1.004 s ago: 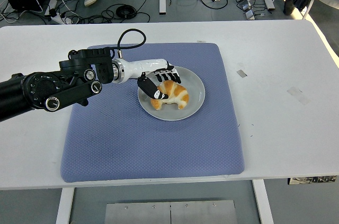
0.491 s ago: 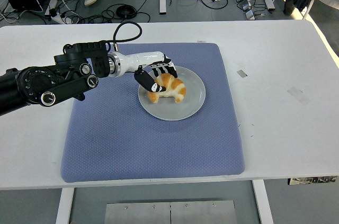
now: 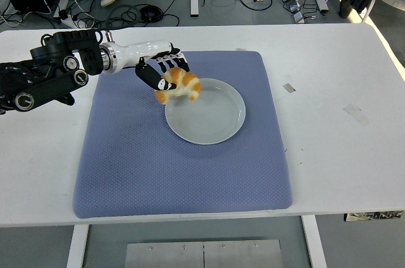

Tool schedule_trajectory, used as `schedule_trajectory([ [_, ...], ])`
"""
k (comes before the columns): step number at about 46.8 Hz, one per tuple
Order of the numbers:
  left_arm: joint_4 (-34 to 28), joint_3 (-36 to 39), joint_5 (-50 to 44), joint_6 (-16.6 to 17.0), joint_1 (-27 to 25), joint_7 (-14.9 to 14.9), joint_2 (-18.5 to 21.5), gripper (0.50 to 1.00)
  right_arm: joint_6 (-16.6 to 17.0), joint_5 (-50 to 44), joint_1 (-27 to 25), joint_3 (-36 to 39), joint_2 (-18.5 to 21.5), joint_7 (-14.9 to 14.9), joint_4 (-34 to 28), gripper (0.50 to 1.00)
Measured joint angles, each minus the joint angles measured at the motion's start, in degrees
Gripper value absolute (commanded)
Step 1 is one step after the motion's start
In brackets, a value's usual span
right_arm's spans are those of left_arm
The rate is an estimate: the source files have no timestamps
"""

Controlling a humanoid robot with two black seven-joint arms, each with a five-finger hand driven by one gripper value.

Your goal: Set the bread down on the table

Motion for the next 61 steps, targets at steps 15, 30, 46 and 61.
schedule_trajectory([
  [15, -3.22, -0.1, 0.02, -0.67, 0.68, -0.74, 11.04, 0.661, 0.0, 0.0, 0.01, 0.0, 0.0, 0.0, 0.0, 1.0],
  [30, -3.56, -0.05, 0.29, -0.18, 4.72, -1.96, 13.86, 0.663, 0.0, 0.0, 0.0, 0.0, 0.0, 0.0, 0.0, 1.0],
  [46, -3.13, 0.12, 0.84, 0.76, 6.89, -2.09, 13.28, 0.695, 0.0, 0.0, 0.01, 0.0, 0.0, 0.0, 0.0, 1.0],
  [61, -2.87, 0.29, 0.84, 0.76, 6.9, -2.09, 13.18, 0.828, 0.0, 0.0, 0.01, 0.0, 0.0, 0.0, 0.0, 1.0],
])
